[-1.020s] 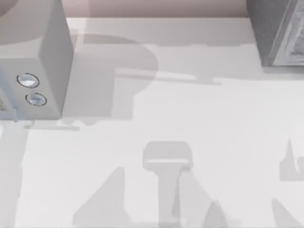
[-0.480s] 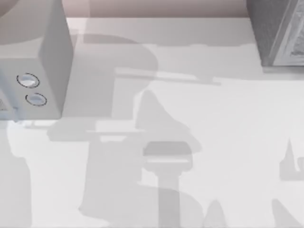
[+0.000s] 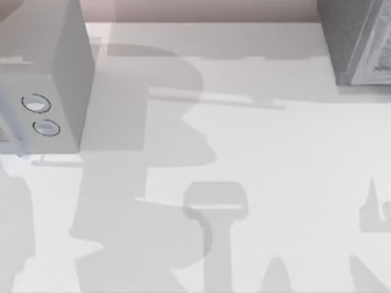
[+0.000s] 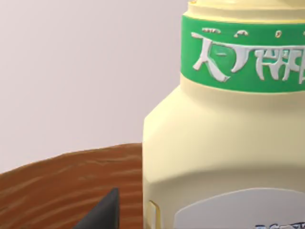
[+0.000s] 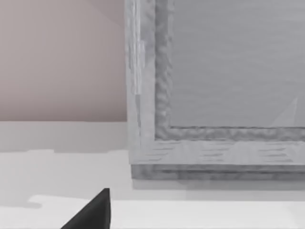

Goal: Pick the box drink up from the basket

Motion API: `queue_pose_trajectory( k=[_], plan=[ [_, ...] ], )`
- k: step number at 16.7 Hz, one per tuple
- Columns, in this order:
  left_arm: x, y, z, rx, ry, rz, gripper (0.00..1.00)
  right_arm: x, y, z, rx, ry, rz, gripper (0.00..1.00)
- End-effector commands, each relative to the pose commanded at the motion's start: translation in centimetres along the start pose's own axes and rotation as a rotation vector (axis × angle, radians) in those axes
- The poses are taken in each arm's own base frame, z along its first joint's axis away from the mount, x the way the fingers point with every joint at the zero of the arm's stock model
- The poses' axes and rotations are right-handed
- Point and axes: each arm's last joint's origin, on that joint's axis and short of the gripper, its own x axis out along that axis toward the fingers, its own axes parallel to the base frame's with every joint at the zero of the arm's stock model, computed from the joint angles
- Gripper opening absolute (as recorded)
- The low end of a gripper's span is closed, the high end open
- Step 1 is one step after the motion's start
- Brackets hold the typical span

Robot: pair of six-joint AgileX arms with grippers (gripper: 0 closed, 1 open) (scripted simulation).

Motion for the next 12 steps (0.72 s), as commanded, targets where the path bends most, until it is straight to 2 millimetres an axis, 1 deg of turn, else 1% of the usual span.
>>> queue_pose_trajectory(
  k=[1,2,4,6,12],
  plan=[
    [0.0,0.0,0.0,0.0,0.0,0.0,1.0,0.0,0.0,0.0,0.0,0.0,0.0,1.0],
    [-0.2,-0.2,0.7,0.012,-0.02,-0.001,1.0,0.0,0.0,0.0,0.0,0.0,0.0,1.0],
    [0.1,-0.2,0.4,0.005,-0.008,-0.001,1.0,0.0,0.0,0.0,0.0,0.0,0.0,1.0],
    [0.9,-0.1,0.2,0.0,0.0,0.0,1.0,0.0,0.0,0.0,0.0,0.0,0.0,1.0],
    [4.3,0.0,0.1,0.0,0.0,0.0,1.0,0.0,0.0,0.0,0.0,0.0,0.0,1.0]
  ],
)
